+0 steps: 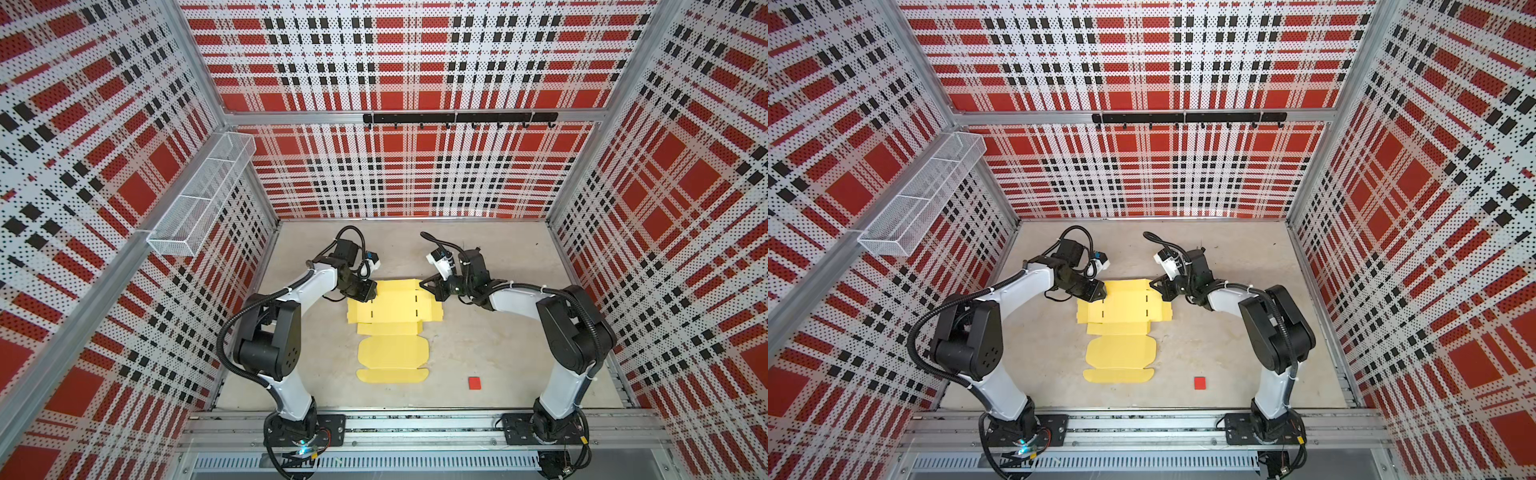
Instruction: Fold the paper box
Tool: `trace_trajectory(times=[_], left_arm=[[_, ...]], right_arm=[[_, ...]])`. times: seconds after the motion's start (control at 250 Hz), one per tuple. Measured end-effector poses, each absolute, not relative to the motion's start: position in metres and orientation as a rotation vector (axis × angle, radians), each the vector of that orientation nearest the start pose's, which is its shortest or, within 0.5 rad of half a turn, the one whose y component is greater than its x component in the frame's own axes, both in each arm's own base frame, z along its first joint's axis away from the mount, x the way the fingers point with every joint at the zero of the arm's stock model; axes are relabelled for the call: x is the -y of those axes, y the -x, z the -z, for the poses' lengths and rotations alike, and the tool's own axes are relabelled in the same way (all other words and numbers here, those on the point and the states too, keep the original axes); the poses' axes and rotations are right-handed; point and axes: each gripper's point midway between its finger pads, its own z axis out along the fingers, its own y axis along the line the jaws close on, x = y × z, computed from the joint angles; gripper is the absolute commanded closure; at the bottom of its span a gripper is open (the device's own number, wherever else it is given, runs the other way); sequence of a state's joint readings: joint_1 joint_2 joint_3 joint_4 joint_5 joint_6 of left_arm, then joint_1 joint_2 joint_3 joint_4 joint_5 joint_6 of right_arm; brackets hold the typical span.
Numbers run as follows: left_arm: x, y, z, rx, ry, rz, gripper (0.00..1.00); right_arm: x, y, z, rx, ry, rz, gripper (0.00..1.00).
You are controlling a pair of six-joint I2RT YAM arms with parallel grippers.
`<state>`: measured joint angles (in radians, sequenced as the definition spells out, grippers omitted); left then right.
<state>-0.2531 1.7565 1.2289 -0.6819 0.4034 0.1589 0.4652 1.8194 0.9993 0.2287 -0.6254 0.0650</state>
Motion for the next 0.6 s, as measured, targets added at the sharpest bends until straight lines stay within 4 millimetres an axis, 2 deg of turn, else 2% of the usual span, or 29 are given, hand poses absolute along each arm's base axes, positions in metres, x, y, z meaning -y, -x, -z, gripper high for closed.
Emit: trace_trajectory(times=[0.188,0.42,0.6], left_arm=[[0.168,-0.371,-0.088,-2.654,-0.659,0.583,1.00],[0.172,-0.384,-0.074,-2.691,-0.652,0.588,1.00],[0.175,-0.385,-0.075,-2.699,-0.658,0.590,1.00]], right_arm=[[-0.303,-0.378,-0.114,-2.039,0.794,-0.978,0.97],[-0.302,-0.377,-0.111,-2.044,0.796,-0.975,0.97],[-0.300,-0.375,-0.106,-2.059,0.795,-0.966,0.96]])
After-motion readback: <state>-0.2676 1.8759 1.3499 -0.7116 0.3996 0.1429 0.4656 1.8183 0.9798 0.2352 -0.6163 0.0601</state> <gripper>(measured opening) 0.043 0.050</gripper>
